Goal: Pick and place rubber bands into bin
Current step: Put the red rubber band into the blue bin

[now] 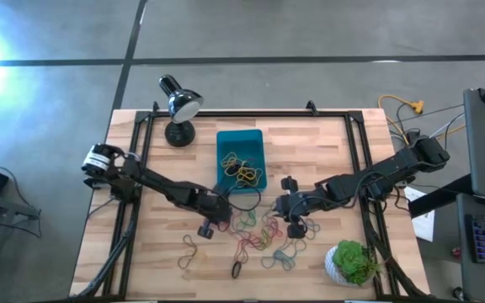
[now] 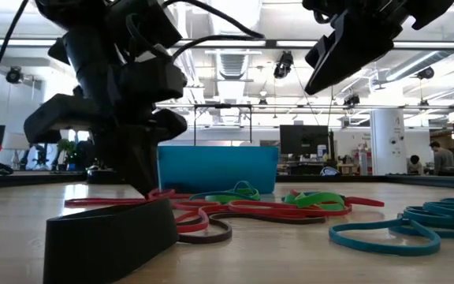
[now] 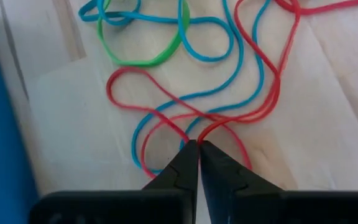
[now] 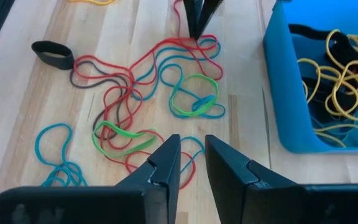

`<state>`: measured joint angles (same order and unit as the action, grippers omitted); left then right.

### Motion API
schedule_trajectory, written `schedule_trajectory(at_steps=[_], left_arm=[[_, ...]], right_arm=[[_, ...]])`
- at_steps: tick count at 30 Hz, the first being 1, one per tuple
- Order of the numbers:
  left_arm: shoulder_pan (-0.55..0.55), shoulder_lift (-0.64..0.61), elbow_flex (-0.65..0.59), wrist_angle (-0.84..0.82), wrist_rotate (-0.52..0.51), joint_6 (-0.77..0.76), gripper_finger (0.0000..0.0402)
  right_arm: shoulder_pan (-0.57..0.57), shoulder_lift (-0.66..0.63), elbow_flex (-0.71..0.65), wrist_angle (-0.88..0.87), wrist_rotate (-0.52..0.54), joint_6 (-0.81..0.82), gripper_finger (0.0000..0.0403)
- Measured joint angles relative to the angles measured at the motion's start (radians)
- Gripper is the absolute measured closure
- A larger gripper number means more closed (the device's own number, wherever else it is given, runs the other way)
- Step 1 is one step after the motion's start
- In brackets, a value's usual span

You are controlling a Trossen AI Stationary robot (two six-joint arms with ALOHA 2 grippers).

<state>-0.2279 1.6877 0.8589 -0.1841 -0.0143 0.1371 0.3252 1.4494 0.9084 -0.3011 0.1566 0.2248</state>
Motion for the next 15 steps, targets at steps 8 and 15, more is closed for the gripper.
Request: schedule_trajectory(at_steps=[8, 15], left_arm=[[-0.002, -0.094, 0.005, -0.033, 0.005, -0.026, 0.0401], [-0.003, -0.210, 0.005, -0.037, 0.008, -0.026, 0.0401]], right_arm=[[0.000, 0.000, -0.033, 0.014, 0.000, 0.012, 0.0335], [0.000, 0.000, -0.068, 0.051, 0.000, 0.012, 0.0335]])
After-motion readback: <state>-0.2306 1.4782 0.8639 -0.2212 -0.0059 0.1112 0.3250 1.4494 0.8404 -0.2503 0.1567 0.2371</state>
